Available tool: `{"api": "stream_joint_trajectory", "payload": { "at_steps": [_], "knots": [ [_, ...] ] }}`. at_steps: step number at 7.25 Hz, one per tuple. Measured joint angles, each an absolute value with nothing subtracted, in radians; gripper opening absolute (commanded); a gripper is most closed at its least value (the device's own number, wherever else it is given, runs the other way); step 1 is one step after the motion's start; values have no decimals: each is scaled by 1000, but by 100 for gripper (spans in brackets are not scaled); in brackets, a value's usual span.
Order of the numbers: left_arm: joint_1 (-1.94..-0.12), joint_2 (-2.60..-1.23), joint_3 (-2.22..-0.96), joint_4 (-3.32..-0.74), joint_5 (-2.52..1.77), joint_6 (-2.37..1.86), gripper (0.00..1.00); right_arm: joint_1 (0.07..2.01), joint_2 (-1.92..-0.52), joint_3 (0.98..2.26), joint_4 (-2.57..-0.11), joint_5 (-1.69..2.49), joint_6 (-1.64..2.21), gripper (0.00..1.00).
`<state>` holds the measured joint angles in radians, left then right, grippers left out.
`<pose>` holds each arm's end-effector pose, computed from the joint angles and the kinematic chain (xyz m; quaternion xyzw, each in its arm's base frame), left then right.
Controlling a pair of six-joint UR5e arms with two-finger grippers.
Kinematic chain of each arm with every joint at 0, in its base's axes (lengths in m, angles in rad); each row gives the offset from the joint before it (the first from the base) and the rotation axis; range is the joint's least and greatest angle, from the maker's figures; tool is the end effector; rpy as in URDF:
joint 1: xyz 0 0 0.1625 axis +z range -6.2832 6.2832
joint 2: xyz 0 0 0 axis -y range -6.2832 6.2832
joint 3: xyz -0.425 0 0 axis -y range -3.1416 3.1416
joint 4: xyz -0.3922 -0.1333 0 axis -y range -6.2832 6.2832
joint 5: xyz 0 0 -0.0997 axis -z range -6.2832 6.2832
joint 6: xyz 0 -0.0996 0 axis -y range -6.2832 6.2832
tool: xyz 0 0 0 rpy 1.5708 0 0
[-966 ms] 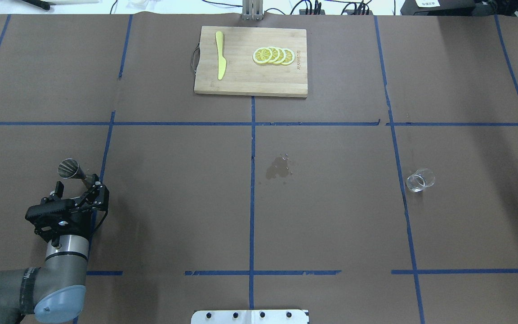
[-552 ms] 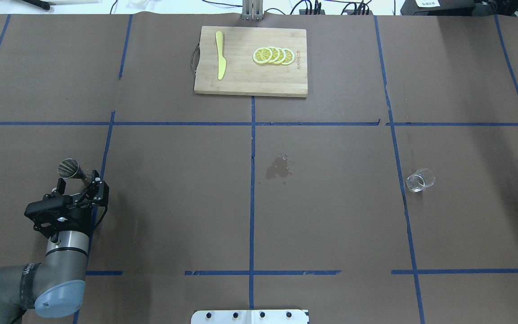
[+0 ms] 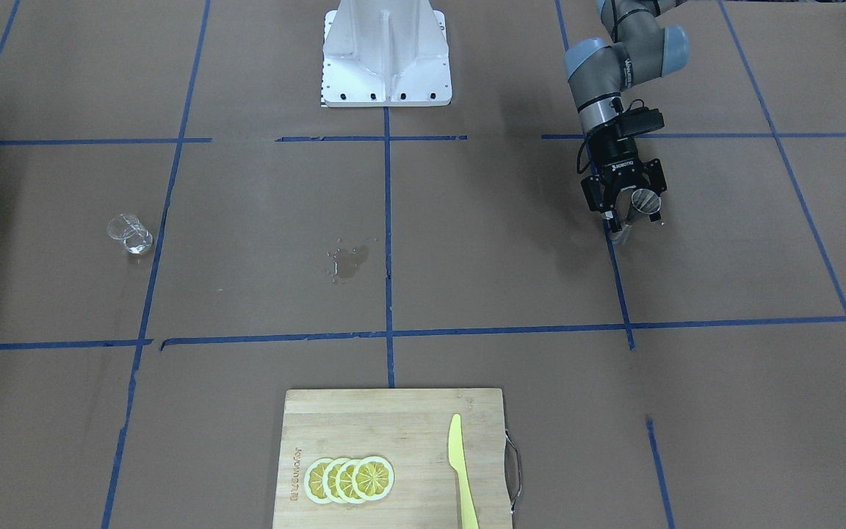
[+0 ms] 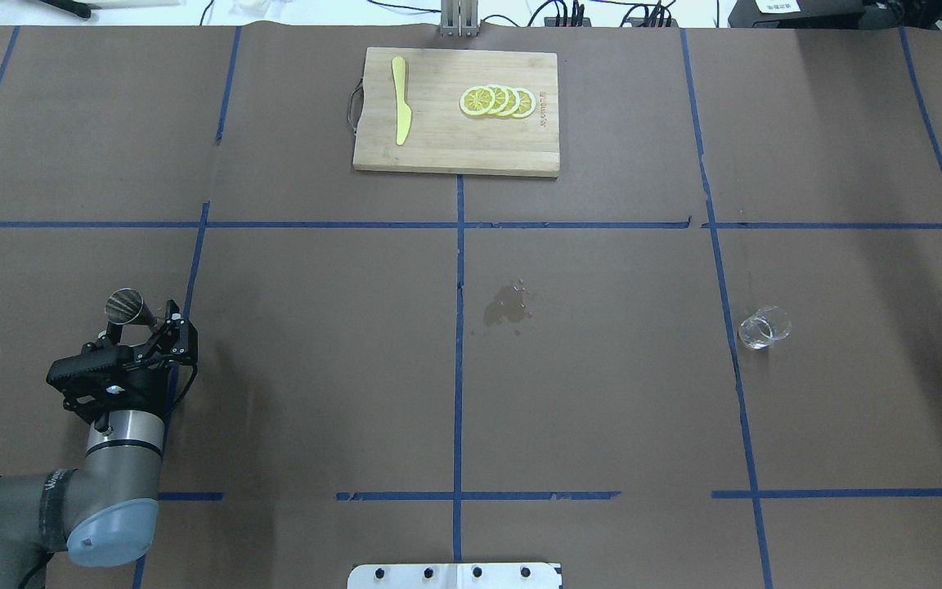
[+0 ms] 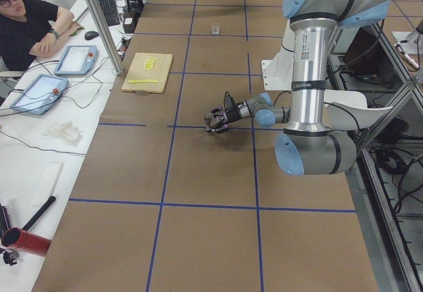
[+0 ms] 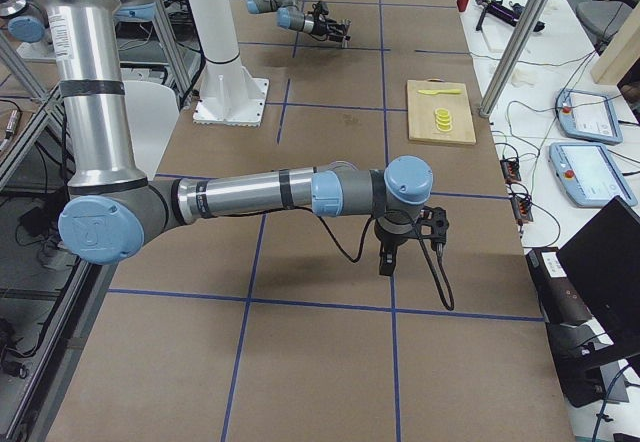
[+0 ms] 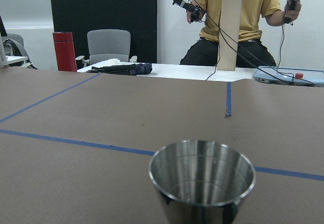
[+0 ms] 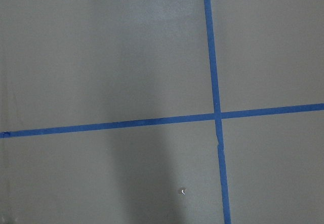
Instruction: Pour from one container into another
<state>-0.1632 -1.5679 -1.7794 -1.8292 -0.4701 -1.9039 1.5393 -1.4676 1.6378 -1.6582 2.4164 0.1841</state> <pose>0.4494 -0.2991 0.5031 0.4905 0.2385 -0.3203 0.7745 0.0419 -0.5367 0.5764 -0.0066 -0.4116 0.0525 0.9098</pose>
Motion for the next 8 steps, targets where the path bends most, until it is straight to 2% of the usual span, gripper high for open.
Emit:
{"api": "stream_joint_trajectory", "payload": {
  "at_steps": [1, 2, 4, 6, 8],
  "knots": [
    [-166, -1582, -1766, -1832, -469, -1899, 39, 1539, -1468, 1636, -1658, 2417, 184, 100],
    [-167, -1591, -1755, -1836, -468, -1896, 21, 1539, -1468, 1636, -1658, 2417, 184, 100],
    [-180, -1596, -1754, -1841, -467, -1893, 0, 1540, -1468, 1638, -1658, 2418, 185, 100],
    [-206, -1592, -1792, -1846, -467, -1889, 0, 1540, -1468, 1641, -1658, 2433, 186, 100],
    [-218, -1587, -1883, -1915, -470, -1777, 0, 1534, -1468, 1669, -1657, 2446, 201, 100]
  ]
}}
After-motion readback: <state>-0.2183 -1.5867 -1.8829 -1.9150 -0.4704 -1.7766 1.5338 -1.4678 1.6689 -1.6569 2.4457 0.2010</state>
